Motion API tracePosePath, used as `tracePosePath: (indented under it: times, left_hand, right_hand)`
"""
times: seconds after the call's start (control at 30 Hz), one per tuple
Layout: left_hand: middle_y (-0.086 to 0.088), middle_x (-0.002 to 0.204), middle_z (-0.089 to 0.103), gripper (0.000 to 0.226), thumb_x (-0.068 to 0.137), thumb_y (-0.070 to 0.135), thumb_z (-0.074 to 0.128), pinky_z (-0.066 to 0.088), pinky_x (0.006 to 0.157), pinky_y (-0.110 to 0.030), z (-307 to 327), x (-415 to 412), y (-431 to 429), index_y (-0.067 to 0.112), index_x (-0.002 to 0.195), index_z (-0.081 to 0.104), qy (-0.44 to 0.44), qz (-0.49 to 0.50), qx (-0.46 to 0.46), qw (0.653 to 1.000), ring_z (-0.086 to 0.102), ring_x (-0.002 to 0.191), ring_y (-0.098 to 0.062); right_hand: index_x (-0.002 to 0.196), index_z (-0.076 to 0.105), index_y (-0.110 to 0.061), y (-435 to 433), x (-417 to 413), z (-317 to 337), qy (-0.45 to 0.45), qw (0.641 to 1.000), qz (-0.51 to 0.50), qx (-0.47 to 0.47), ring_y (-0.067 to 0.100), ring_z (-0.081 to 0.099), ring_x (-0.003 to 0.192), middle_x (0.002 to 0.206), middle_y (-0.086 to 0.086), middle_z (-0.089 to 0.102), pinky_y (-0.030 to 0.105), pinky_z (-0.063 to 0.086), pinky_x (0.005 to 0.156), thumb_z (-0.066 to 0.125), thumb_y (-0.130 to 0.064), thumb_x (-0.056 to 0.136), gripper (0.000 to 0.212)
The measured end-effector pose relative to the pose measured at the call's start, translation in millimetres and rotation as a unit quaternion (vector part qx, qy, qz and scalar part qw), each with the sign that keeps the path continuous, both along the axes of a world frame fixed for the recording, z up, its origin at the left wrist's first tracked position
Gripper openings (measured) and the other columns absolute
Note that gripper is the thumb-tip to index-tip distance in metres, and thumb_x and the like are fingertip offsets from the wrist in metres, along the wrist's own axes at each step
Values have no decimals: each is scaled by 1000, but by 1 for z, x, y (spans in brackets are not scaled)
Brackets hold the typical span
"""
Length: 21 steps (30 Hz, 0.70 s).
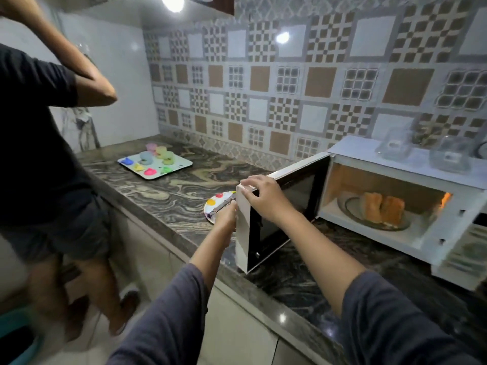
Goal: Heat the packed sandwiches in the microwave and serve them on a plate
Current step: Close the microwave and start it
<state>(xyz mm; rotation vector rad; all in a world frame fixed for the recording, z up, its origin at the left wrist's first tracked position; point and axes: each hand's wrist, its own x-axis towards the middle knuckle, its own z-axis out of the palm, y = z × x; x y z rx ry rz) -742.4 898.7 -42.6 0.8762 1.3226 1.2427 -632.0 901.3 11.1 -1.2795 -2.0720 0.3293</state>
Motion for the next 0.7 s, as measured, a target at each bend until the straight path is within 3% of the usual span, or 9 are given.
tracePosePath:
  times: [0.13, 0.23, 0.37, 0.53, 0.7]
  left_hand:
    - [-5, 94, 64, 25, 92, 32, 44, 37, 69, -31, -23, 25, -19, 19, 89, 65, 1, 32, 56, 998, 53, 81, -16]
    - [0, 77, 58, 24, 96, 22, 46, 37, 65, -28, -39, 58, -48, 19, 78, 62, -30, 22, 139, 990, 49, 71, -10]
    - [-6, 78, 60, 27, 96, 25, 47, 43, 69, -34, -60, 121, -74, 22, 76, 65, -47, -49, 183, 981, 54, 76, -19]
    - [-2, 66, 51, 30, 97, 27, 45, 40, 63, -32, -69, 201, -86, 18, 70, 56, -43, -105, 219, 969, 47, 66, -14]
    - [7, 67, 49, 24, 97, 22, 45, 37, 60, -16, -71, 273, -79, 16, 76, 55, -7, -180, 268, 946, 44, 63, 1]
  right_hand:
    - [109, 70, -17, -18, 24, -14, 65, 996, -12, 59, 20, 50, 122, 122, 4, 64, 32, 35, 108, 64, -25, 85, 26]
    - [104, 71, -14, -48, 60, -27, 148, 983, -8, 111, 14, 53, 119, 116, 2, 67, 25, 37, 106, 69, -18, 82, 23]
    - [100, 70, -7, -78, 123, -40, 205, 966, -11, 158, 18, 53, 122, 114, 4, 66, 33, 42, 105, 66, -11, 82, 18]
    - [105, 67, -3, -108, 204, -37, 203, 967, -69, 135, 13, 49, 128, 123, 6, 62, 28, 39, 108, 60, -2, 85, 21]
    - [117, 64, -8, -117, 272, -39, 161, 957, -202, 135, 10, 48, 128, 130, 3, 58, 26, 37, 109, 48, -20, 86, 37]
